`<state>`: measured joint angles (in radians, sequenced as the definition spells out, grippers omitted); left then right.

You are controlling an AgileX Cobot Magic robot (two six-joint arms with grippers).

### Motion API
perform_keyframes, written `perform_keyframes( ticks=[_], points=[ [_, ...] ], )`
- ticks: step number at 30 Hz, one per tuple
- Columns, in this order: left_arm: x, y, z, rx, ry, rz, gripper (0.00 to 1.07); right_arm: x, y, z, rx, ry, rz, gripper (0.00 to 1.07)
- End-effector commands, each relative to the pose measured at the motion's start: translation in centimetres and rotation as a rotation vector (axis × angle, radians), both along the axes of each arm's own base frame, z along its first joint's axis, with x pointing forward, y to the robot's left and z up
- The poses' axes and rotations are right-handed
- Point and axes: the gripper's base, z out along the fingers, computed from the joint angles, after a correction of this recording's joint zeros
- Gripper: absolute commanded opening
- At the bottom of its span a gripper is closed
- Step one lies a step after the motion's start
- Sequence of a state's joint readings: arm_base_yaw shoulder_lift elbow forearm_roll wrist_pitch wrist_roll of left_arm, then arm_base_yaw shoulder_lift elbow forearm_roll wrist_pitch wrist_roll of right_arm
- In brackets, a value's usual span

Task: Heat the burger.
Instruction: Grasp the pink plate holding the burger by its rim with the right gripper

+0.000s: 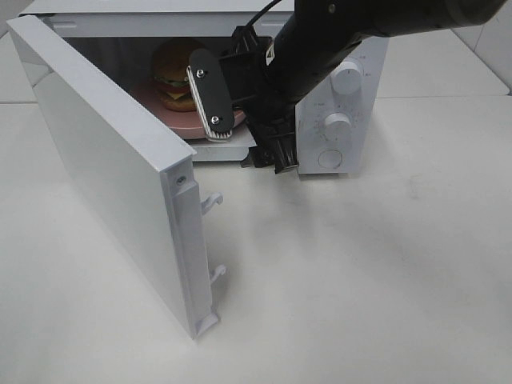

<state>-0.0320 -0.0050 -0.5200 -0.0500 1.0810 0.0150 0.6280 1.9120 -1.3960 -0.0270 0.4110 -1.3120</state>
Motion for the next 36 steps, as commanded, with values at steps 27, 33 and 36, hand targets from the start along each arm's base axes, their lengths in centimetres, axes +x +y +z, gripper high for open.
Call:
perform_keyframes(
  ticks=[27,33,36],
  points=[
    [0.0,0.0,0.0,-0.007,-0.015,0.005,1.00,5.4,4.3,-4.6,0.046,0.018,-0.058,0.87],
    [0.0,0.0,0.0,-0.007,-0.015,0.005,1.00,6.5,5.1,-5.5,0.059,0.017,-0.071,0.87],
    [0.0,0.0,0.0,-0.007,-0.015,0.005,1.00,6.8,5.3,-6.0,0.059,0.019,-0.073,0.87]
  ],
)
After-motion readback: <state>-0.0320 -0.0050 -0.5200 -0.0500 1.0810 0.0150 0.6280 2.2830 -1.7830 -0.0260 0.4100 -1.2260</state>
